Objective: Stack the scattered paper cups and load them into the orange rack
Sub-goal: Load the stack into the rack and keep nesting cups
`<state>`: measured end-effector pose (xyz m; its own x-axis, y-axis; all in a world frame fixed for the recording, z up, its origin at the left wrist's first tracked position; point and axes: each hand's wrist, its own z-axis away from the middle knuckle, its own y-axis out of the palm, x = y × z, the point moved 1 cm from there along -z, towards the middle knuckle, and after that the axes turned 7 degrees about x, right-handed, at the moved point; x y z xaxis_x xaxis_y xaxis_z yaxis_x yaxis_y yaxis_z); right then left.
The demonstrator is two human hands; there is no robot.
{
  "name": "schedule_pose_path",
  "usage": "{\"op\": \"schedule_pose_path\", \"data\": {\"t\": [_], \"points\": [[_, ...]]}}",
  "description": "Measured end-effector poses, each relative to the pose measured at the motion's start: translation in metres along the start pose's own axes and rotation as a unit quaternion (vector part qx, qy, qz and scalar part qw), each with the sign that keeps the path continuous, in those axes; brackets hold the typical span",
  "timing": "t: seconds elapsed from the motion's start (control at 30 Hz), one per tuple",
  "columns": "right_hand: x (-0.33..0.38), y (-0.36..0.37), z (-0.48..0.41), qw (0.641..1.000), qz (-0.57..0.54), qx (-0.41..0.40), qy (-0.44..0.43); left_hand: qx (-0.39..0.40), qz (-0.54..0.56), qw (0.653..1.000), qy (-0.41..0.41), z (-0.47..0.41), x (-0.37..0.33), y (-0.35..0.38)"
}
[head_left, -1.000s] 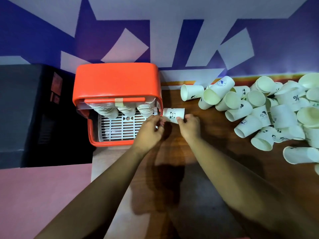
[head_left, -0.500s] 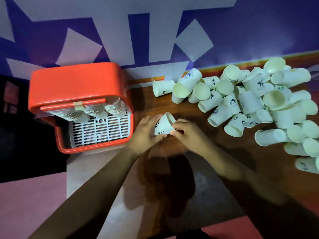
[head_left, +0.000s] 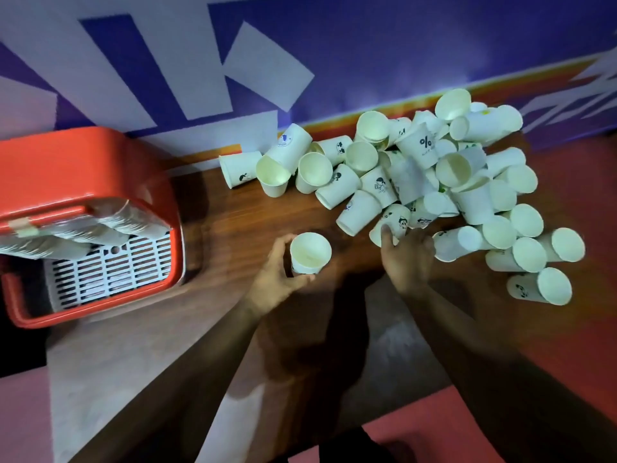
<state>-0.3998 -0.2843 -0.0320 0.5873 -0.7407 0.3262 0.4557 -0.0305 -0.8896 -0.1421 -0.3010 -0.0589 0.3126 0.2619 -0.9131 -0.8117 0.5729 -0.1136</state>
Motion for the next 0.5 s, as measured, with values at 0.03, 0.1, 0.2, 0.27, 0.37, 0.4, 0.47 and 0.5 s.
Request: {"op": "schedule_pose_path", "data": {"t": [0.03, 0.1, 0.2, 0.27, 0.37, 0.4, 0.47, 0.5], "points": [[-0.001, 0.002, -0.005, 0.999, -0.019, 0.025, 0.018, 0.007, -0.007, 1.000, -0.007, -0.003, 0.003, 0.007], [0.000, 0.006, -0.014, 0.996, -0.077, 0.054, 0.011, 0.014, -0.021, 1.000, -0.012, -0.005, 0.005, 0.021], [-0.003, 0.008, -0.021, 0.982, -0.161, 0.097, 0.031, 0.000, -0.058, 0.998, -0.008, -0.008, 0.008, 0.040], [-0.011, 0.003, -0.022, 0.971, -0.194, 0.122, 0.062, -0.007, -0.074, 0.997, -0.013, -0.012, 0.008, 0.052], [-0.030, -0.007, -0.015, 0.967, -0.202, 0.140, 0.069, -0.012, -0.094, 0.995, -0.018, -0.019, 0.004, 0.070], [-0.037, -0.010, -0.011, 0.966, -0.202, 0.142, 0.069, -0.010, -0.099, 0.995, -0.018, -0.022, 0.002, 0.077], [-0.052, -0.018, -0.002, 0.968, -0.202, 0.140, 0.057, -0.005, -0.111, 0.994, -0.016, -0.025, -0.003, 0.090], [-0.059, -0.022, 0.001, 0.969, -0.199, 0.140, 0.045, -0.002, -0.112, 0.994, -0.012, -0.026, -0.005, 0.097]]}}
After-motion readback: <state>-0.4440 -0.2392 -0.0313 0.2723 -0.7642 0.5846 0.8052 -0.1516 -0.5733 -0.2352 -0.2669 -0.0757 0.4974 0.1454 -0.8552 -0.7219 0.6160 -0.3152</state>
